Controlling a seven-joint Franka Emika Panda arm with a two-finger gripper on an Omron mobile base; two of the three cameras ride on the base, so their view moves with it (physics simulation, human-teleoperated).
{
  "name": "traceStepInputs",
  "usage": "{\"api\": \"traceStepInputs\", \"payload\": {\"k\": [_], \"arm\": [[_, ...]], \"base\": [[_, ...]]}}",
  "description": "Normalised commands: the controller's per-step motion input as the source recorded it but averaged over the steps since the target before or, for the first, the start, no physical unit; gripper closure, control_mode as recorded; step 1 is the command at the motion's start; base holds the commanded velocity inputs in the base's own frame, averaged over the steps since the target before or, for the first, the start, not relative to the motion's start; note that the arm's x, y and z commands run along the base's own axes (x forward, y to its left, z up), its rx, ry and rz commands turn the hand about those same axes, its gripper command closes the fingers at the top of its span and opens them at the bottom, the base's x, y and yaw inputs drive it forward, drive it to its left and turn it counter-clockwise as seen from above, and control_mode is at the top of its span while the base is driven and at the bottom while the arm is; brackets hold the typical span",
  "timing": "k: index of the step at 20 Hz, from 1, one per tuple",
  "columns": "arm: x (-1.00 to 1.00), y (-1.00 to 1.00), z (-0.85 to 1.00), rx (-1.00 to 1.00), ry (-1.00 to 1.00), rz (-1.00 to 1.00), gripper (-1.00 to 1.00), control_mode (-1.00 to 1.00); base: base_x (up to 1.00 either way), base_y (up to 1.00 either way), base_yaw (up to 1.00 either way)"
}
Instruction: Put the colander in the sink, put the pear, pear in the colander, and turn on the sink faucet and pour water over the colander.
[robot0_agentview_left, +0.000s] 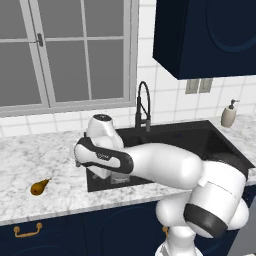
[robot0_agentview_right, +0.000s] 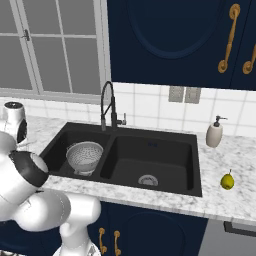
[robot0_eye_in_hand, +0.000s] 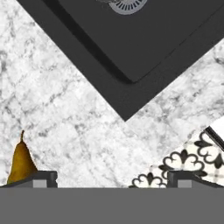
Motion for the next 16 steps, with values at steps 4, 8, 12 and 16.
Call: {"api": "traceStepInputs", "payload": {"k": [4,8,12,16], "arm": [[0.00,1.00,0.11,-0.07,0.00,0.00,-1.00,-1.00],[0.00,0.68,0.02,-0.07,-0.03,0.00,-1.00,-1.00],[0.02,0.51,0.00,-0.06,-0.01,0.00,-1.00,-1.00],[0.10,0.43,0.00,-0.06,0.00,0.00,-1.00,-1.00]], "base": [[0.00,0.00,0.00],[0.00,0.00,0.00],[0.00,0.00,0.00],[0.00,0.00,0.00]]}}
